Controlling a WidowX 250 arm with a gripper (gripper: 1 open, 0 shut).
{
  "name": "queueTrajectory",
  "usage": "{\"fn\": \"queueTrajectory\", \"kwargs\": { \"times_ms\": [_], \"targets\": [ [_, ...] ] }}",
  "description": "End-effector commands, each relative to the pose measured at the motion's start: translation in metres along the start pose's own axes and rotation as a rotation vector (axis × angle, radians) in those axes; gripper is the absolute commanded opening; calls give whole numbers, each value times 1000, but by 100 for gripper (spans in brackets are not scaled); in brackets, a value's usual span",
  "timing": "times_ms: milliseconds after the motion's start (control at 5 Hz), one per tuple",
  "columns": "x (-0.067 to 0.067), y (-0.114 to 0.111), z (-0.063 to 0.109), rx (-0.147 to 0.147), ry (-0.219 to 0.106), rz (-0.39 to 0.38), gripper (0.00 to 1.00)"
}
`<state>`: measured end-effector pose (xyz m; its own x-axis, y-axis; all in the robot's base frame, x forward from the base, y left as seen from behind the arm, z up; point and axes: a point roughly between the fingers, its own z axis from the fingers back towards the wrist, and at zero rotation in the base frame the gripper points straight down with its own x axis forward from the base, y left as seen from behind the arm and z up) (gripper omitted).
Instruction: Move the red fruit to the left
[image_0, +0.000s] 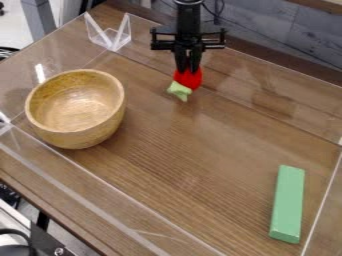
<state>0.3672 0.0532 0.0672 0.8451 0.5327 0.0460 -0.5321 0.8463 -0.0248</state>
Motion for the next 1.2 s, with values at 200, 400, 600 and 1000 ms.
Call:
{"fn": "queueTrajectory", "kwargs": {
  "times_ms": [200, 400, 600, 1000],
  "targets": [
    [11, -1, 15, 2, -35, 39, 0],
    [9, -5, 13, 10, -24, 24, 0],
    [12, 5, 9, 16, -8, 36, 0],
    [12, 14, 10, 18, 32, 93, 0]
  ]
}}
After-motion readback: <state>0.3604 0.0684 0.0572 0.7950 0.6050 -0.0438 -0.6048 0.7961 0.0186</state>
